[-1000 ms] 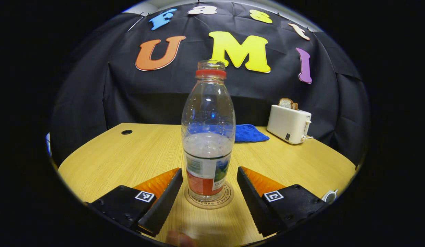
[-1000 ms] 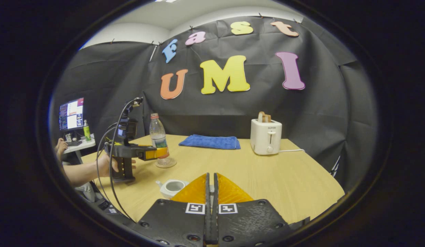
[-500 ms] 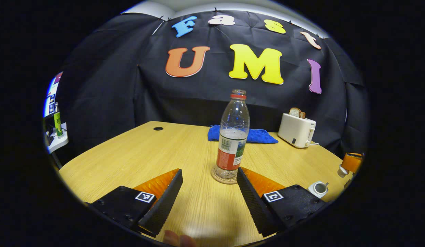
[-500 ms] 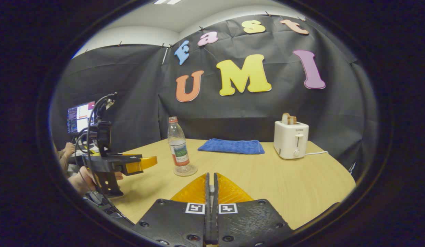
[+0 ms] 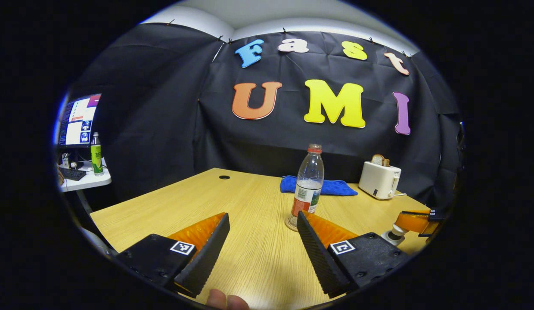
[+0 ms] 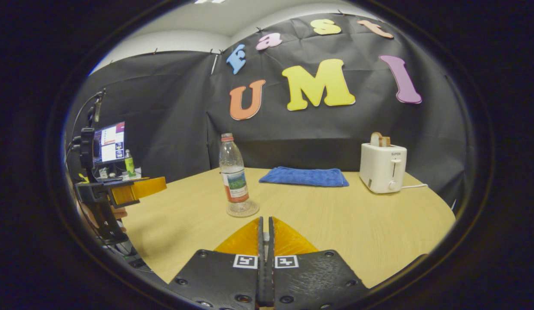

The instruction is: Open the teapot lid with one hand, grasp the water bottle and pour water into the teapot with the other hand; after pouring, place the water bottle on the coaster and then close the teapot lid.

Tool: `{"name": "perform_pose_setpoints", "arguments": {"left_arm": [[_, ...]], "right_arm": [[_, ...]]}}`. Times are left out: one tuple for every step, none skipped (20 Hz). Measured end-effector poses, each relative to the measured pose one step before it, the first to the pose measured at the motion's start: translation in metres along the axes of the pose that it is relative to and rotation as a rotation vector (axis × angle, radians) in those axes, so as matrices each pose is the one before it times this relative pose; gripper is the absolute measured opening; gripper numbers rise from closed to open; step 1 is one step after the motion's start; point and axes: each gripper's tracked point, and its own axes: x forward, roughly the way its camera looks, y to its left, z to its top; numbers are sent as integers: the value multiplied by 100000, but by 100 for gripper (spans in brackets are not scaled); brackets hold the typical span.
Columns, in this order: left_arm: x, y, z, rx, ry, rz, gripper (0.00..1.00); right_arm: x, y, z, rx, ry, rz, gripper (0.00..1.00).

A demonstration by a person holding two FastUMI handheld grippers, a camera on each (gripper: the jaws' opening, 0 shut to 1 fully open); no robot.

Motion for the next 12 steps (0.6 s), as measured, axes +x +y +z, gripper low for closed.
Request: {"name": "perform_pose_setpoints", "arguments": {"left_arm": [[-53,168,32,618,-342,186,98],[51,290,65,643,147,892,98],[-42,220,9,187,375,399,98],[-63,-145,-18,-203,134,-130,98],[-37,-34,-22,-143,-22,-288,98],[-20,-119,-61,294,275,24,98],[14,-76,68,240,-2,35,98],[-22,-187,143,53,-218,-247,98],[-26,-184,177,36,-269,-217,98],[-112,-194,253,204,-197,-197,98],[-37,-262,98,318,-188,-86,98],[-125,-262,200,959,-299,-305,98]], "right_arm": [[166,-53,-322,-195,452,-106,0],[85,-79,-175,-198,282,-193,0],[7,-100,-247,-82,148,136,0],[-49,46,-75,145,-659,785,0],[12,-212,76,-281,-122,-206,0],[75,-98,-223,-370,295,70,0],[85,-2,-474,191,788,170,0],[21,32,-429,284,830,500,0],[-43,24,-24,455,-401,508,0],[-41,-95,246,-204,-776,-752,0],[11,-25,30,-442,-684,-132,0],[-149,27,-13,-478,344,-51,0]]}}
